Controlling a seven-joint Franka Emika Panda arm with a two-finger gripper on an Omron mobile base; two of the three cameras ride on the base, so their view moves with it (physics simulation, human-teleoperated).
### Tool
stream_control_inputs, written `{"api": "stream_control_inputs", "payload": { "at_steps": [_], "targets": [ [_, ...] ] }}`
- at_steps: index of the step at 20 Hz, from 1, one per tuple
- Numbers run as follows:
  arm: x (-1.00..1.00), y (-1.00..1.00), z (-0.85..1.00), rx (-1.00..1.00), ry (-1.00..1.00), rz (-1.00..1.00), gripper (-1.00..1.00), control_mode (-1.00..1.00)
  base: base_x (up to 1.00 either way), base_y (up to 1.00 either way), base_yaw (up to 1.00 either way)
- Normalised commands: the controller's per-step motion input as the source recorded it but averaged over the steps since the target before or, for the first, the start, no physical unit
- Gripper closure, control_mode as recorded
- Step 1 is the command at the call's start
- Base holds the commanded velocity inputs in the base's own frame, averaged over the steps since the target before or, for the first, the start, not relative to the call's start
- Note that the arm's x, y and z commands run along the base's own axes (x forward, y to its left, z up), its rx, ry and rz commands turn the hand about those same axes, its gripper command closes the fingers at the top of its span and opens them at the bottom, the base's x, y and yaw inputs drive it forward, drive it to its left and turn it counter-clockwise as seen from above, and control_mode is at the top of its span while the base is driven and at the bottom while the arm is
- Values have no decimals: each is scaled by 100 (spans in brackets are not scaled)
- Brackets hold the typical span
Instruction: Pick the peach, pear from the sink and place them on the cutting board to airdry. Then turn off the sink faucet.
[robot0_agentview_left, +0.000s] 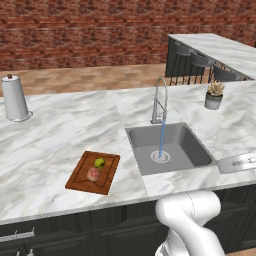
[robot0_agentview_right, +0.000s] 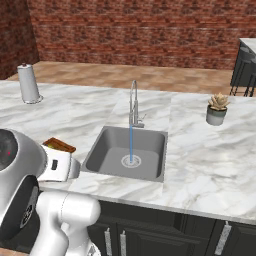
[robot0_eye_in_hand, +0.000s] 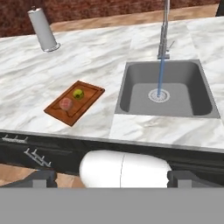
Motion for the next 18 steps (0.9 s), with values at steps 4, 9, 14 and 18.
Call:
{"api": "stream_control_inputs", "payload": {
  "at_steps": [4,9,14,18],
  "targets": [
    [-17,-52,0,0,-8,0,-100,-100,0,0,0],
    [-8,-44,0,0,-11,3,-100,-100,0,0,0],
    [0,-37,3,0,-11,9,-100,-100,0,0,0],
    [0,-26,10,0,-11,13,-100,-100,0,0,0]
  ]
}}
